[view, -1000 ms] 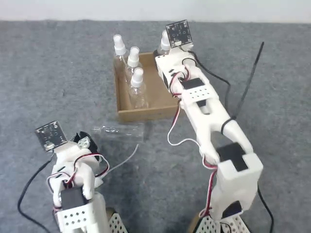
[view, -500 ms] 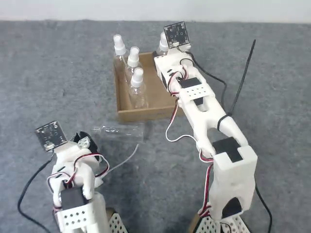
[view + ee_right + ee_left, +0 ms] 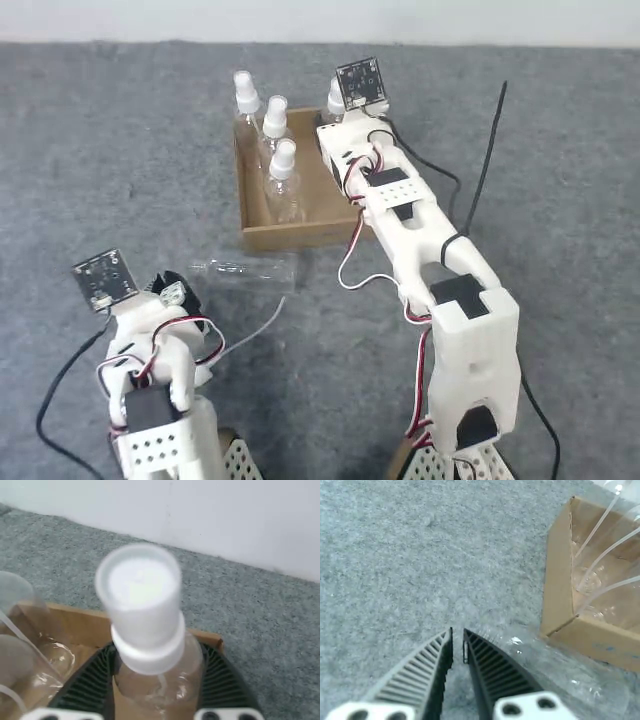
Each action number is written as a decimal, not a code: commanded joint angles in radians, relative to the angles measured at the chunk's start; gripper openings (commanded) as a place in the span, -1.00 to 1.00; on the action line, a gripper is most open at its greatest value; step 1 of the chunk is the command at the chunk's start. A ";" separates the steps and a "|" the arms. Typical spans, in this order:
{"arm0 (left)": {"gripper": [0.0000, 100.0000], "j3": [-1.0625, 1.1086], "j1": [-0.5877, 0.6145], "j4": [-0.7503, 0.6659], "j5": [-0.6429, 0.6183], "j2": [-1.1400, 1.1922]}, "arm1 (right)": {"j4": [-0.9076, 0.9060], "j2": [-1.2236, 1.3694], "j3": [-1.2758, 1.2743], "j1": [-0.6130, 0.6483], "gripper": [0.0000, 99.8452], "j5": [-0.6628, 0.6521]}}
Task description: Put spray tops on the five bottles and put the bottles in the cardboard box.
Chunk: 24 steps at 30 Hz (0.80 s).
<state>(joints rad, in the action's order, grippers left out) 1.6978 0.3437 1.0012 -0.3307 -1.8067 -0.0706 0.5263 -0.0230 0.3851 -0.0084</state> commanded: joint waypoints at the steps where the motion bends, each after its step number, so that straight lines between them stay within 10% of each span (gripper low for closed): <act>1: -0.94 -0.013 0.000 0.006 0.002 -0.020 | 0.012 -0.027 0.066 -0.005 -0.68 0.008; 24: -0.94 -0.013 -0.005 0.006 0.002 -0.018 | -0.142 -0.116 0.061 0.021 -0.39 0.003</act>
<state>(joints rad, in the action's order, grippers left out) 1.6978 0.3437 1.0012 -0.3307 -1.8067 -0.1488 0.5247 -0.0230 0.4035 -0.0054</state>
